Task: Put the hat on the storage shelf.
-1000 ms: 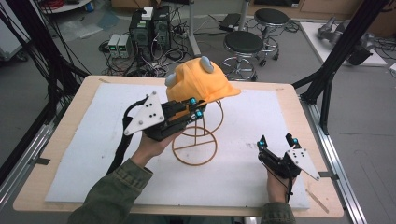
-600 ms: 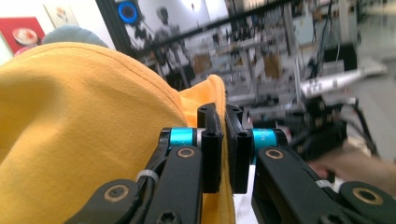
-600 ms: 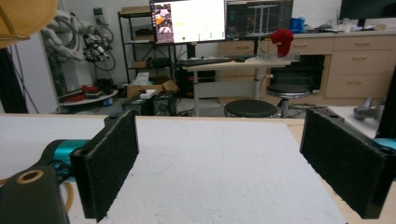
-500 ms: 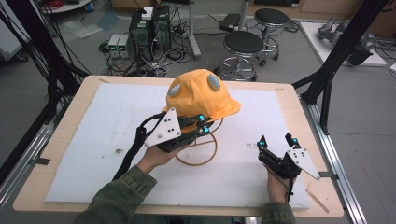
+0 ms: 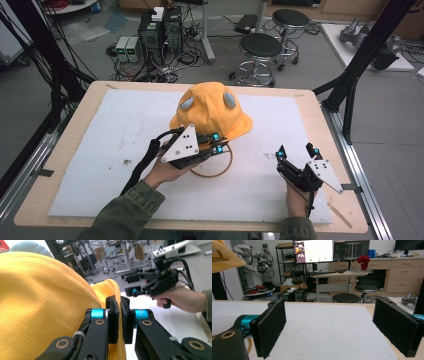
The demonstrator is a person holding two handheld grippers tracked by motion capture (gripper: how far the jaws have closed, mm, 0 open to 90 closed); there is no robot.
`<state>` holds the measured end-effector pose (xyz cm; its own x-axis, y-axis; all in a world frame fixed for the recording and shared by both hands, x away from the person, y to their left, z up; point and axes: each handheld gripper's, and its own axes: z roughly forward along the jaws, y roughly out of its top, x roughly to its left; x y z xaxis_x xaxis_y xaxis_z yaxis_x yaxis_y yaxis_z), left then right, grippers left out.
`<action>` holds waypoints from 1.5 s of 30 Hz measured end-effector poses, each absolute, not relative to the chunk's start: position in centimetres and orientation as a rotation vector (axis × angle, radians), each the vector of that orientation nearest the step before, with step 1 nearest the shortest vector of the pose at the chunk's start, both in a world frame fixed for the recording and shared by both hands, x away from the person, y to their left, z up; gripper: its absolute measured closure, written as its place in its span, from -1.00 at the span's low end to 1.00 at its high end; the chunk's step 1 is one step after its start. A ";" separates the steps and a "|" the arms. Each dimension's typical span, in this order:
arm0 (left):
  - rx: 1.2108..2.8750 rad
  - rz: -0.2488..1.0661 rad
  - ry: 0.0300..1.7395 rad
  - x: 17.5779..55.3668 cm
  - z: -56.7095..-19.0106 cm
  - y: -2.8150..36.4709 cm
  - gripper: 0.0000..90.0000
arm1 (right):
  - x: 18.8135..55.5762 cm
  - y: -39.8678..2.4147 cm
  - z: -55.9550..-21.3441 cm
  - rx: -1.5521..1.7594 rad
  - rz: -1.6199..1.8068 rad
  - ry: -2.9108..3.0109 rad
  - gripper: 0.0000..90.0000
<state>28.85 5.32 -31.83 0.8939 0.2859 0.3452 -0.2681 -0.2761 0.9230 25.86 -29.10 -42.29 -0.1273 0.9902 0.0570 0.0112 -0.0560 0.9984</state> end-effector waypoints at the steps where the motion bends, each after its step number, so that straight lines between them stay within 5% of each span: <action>1: 1.775 0.536 0.012 28.8 -31.8 5.3 0.92 | 25.9 -29.1 -42.3 1.194 1.342 1.279 -0.77; 11: 1.783 0.517 0.012 29.0 -31.6 5.6 0.82 | 25.9 -29.2 -42.3 1.204 1.344 1.277 -0.77; 28: 1.596 0.508 0.039 28.3 -28.5 8.4 -0.13 | 25.9 -29.2 -42.3 1.214 1.345 1.284 -0.77; 45: 1.453 0.663 0.207 28.6 -25.7 13.6 -0.27 | 25.8 -29.3 -42.3 1.211 1.342 1.281 -0.77</action>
<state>28.60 13.56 -25.72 0.8067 0.5317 0.2577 -0.2908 -0.0224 0.9565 25.85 -29.26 -42.32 -0.1228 0.9901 0.0677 0.0220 -0.0655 0.9976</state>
